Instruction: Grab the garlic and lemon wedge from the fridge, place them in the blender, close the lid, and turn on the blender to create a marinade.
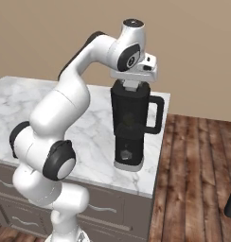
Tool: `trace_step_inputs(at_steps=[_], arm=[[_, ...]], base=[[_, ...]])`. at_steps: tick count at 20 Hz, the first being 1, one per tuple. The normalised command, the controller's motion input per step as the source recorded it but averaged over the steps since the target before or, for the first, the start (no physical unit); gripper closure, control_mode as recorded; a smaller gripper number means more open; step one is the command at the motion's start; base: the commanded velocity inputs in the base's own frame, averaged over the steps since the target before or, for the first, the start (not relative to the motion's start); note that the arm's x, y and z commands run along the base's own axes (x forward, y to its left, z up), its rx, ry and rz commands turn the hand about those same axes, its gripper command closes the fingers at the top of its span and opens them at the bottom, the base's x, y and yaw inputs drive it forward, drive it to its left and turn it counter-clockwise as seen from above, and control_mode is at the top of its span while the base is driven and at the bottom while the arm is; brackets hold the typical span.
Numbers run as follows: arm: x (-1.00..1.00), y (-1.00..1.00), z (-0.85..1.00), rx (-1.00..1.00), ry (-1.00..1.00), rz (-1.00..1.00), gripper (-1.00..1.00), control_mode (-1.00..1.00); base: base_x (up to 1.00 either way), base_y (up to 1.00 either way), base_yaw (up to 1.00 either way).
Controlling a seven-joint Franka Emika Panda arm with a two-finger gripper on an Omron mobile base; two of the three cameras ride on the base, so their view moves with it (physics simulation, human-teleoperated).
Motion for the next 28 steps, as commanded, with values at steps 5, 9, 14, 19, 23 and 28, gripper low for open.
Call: trace_step_inputs(at_steps=[5,9,14,19,23,28], arm=[[0.0,0.08,-0.3,-0.08,0.0,-0.03,1.0,-1.0],[0.0,-0.05,0.0,0.0,0.13,-0.03,1.0,-1.0],[0.0,0.01,0.1,0.0,0.12,-0.09,1.0,-1.0],[0.0,0.1,-0.18,0.0,0.0,-0.06,1.0,-1.0],[-0.04,0.31,-0.55,-0.02,0.0,-0.06,1.0,-1.0],[-0.02,0.29,-0.38,-0.02,-0.03,-0.07,1.0,-1.0]], base=[[0.0,0.0,0.0],[0.0,0.0,0.0],[0.0,0.0,0.0],[0.0,0.0,0.0],[0.0,0.0,0.0],[0.0,0.0,0.0]])
